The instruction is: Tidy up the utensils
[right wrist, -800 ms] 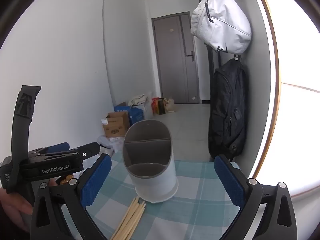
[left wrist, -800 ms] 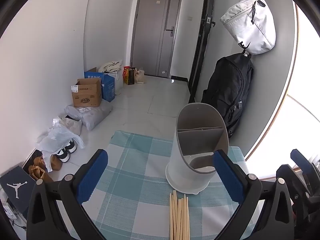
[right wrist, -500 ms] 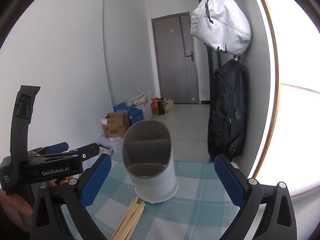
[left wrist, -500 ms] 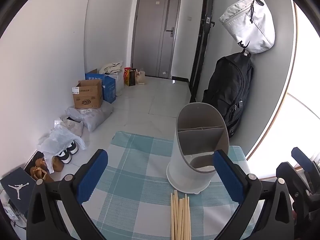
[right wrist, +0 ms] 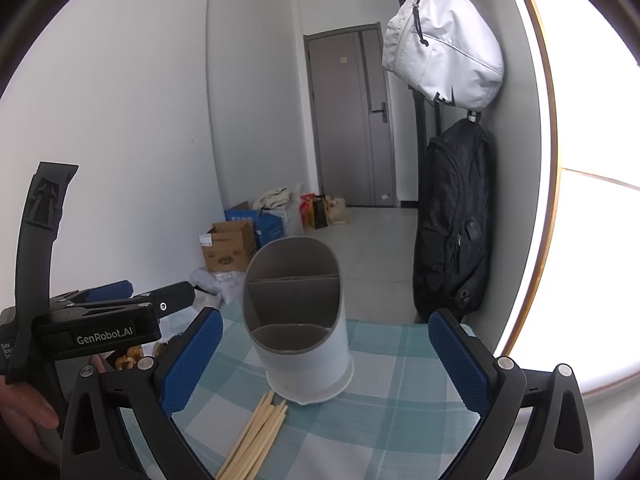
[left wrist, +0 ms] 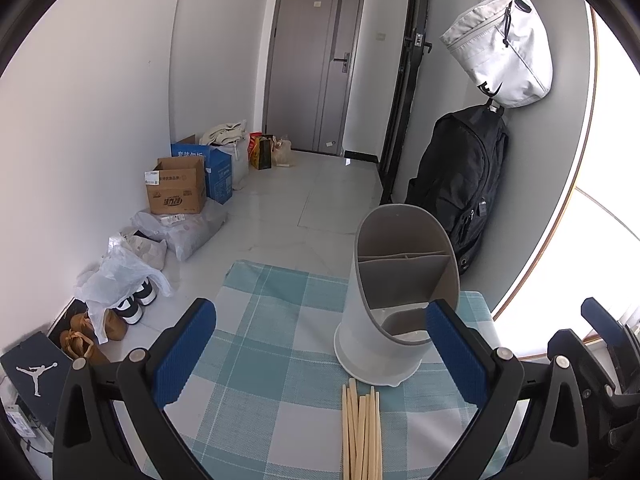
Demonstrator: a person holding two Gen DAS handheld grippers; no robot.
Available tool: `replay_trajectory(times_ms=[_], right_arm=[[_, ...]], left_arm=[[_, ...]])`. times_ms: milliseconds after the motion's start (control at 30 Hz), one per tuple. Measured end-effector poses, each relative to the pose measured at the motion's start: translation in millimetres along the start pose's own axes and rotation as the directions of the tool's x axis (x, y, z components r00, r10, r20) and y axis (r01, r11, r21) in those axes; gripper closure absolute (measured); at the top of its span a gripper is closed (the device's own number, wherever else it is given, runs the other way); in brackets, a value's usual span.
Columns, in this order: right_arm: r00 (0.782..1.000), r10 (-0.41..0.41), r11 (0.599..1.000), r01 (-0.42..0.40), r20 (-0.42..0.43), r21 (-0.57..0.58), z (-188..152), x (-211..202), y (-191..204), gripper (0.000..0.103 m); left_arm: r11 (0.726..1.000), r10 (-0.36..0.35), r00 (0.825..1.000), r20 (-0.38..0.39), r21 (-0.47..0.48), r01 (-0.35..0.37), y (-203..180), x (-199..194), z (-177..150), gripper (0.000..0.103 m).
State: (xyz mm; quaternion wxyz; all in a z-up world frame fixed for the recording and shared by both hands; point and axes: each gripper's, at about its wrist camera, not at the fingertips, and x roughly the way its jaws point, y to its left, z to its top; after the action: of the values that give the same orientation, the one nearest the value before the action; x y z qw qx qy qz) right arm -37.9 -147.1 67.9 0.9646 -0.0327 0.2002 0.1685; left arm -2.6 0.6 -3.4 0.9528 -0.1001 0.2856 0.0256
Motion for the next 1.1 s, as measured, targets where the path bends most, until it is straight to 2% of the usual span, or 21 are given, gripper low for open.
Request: replay_trajectory(times_ms=[200, 600, 733, 833, 933, 1000, 1033, 1100], right_arm=[[1.0, -0.005, 1.0, 0.005, 0.0, -0.002, 0, -1, -1, 0.0], [0.999, -0.013, 1.0, 0.014, -0.029, 0.011, -2, 2, -1, 0.0], [0.999, 0.006, 1.0, -0.005, -0.045, 0.015, -3, 4, 1, 0.0], [0.995, 0.037, 0.999, -0.035, -0.087, 0.024, -7, 9, 3, 0.0], [0.985, 0.092, 0.995, -0.085, -0.148, 0.053, -14, 18, 4, 0.003], [0.967, 0.136, 0.989, -0.121, -0.213, 0.081, -21, 28, 4, 0.007], [0.957, 0.151, 0.987, -0.131, -0.247, 0.096, -25, 33, 4, 0.009], [0.923, 0.193, 0.978, -0.155, -0.333, 0.139, -36, 48, 5, 0.022]], left_arm=[[0.998, -0.033, 0.999, -0.003, -0.044, 0.033, 3, 1, 1, 0.001], [1.0, -0.024, 1.0, -0.005, -0.008, 0.024, 2, -1, 1, 0.001], [1.0, -0.024, 1.0, -0.005, -0.008, 0.024, 2, 0, 2, 0.001], [1.0, -0.016, 0.999, -0.031, -0.015, 0.015, 5, 4, 4, 0.001], [0.999, -0.009, 0.999, -0.051, -0.031, 0.007, 12, 8, 3, 0.001], [0.999, 0.004, 0.998, -0.06, -0.035, -0.006, 18, 11, 2, 0.001], [0.999, 0.007, 0.998, -0.055, -0.038, -0.009, 22, 11, 2, 0.001], [0.998, 0.012, 0.997, -0.076, -0.053, -0.016, 30, 15, 1, 0.001]])
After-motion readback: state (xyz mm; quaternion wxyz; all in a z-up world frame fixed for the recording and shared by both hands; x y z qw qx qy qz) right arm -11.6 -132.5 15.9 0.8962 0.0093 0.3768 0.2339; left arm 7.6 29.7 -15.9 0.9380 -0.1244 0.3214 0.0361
